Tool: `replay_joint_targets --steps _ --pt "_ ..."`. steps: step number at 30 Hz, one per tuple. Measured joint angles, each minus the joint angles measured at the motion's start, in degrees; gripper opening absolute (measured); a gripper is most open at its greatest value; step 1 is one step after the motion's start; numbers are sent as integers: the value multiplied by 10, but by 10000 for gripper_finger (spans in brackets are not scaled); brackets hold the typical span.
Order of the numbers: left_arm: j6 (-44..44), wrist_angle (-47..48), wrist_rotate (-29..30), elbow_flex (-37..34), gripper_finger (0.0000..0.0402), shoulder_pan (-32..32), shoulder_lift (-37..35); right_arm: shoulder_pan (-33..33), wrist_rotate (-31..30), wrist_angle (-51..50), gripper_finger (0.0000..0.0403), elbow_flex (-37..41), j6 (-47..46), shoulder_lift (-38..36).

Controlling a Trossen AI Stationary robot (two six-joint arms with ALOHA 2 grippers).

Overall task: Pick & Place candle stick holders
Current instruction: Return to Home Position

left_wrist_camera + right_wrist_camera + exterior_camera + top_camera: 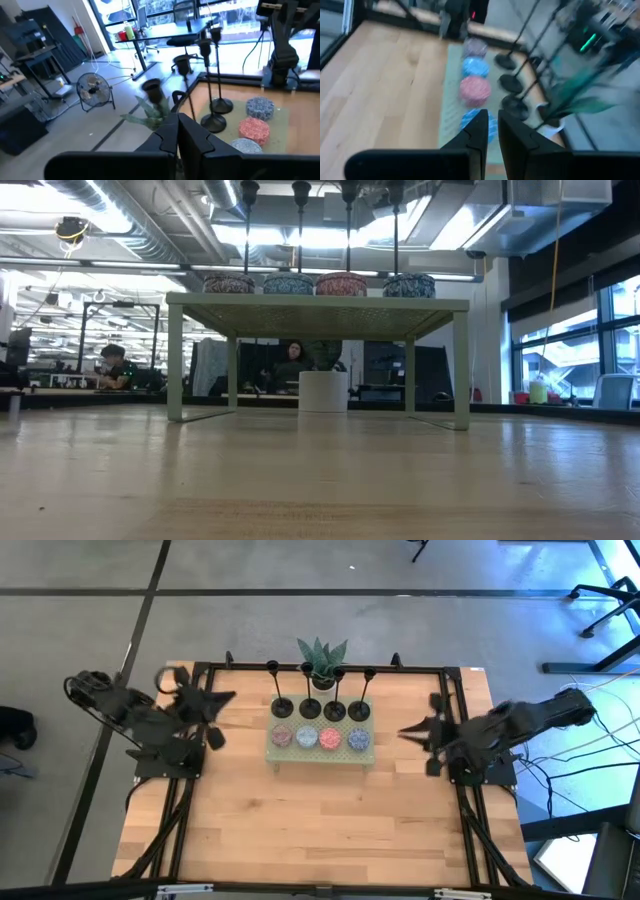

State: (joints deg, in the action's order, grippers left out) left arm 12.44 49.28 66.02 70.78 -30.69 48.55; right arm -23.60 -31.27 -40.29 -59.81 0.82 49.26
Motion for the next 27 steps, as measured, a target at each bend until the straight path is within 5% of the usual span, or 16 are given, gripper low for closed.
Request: replay_joint_targets --steps 3,9,14,20,27 --pt "19 28 -3 -2 6 0 -35 20 20 4 46 0 26 -57" --pt "61 22 -11 -117 6 -1 -113 41 201 99 46 83 101 -138" --pt "84 -78 -10 -241 6 -1 -181 53 159 186 46 187 100 -192" --pt "12 -188 -82 -325 6 -1 -278 64 154 257 46 287 72 -279" --pt "-140 -310 -245 -398 6 -1 -382 64 154 270 46 353 34 -348"
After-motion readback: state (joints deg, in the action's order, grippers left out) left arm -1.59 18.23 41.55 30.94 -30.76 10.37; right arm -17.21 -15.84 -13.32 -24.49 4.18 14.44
